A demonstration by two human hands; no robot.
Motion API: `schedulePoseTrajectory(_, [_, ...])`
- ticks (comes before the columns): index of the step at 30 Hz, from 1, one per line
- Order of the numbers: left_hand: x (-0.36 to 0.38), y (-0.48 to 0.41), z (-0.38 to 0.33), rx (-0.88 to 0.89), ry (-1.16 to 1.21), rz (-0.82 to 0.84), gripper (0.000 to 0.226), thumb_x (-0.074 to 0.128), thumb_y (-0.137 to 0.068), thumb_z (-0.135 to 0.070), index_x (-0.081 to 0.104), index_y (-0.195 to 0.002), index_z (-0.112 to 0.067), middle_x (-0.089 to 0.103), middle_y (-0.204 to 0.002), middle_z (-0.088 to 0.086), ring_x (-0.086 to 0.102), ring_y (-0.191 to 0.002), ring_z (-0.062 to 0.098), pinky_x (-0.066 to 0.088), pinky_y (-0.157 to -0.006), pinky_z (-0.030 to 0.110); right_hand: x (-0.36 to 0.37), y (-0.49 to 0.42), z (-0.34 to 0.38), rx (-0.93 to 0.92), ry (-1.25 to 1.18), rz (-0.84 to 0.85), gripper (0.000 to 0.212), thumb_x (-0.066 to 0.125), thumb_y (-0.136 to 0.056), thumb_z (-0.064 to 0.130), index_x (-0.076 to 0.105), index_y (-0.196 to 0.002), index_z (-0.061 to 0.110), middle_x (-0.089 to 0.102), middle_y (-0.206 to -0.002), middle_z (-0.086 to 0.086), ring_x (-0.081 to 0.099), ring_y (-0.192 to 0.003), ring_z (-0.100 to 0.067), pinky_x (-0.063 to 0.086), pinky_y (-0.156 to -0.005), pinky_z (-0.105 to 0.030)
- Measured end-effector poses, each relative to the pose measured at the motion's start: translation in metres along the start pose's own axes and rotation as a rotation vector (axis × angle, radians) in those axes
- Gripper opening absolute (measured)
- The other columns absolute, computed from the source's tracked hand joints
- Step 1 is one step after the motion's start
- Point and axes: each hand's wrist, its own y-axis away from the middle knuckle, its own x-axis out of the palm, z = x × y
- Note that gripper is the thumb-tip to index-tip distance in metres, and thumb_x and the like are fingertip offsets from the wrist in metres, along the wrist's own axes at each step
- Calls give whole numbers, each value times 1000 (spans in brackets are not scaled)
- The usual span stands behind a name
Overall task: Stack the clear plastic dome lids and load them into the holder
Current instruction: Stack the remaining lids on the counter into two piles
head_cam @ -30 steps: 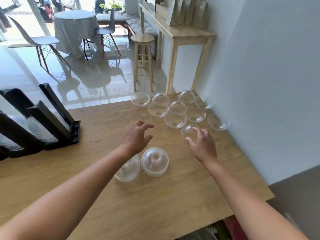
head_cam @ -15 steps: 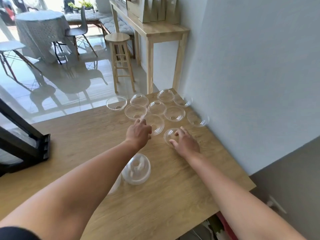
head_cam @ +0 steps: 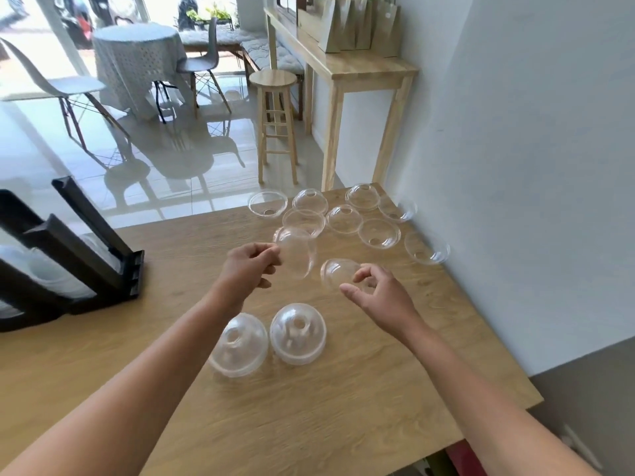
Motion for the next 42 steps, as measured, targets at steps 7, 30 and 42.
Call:
schedulePoseTrajectory(7, [-86,56,25,-234,-41,55,17,67,-90,-26,74,-103,-18,67,-78,-1,51,-68,12,38,-63,27,24,24,48,-196,264,308,33,65,-79,57,50,-96,32,51,-126,13,52,-115,-9,44,-91,-30])
schedulePoseTrajectory(30, [-82,95,99,328,-1026,77,82,65,-65,-72,26,-136,-60,25,-152,-14,28,-137,12,42,-101,41,70,32,39,-272,537,412,79,62,-79,61,22,-144,44,29,-156,1,30,-142,-17,30,-110,-46])
schedulePoseTrajectory(42, [-78,67,87,309,-1001,124,86,43,-63,-92,19,-140,-62,32,-148,-14,36,-130,11,38,-104,42,62,14,38,-280,422,383,81,51,-74,77,26,-144,47,37,-149,11,36,-136,-9,33,-109,-46])
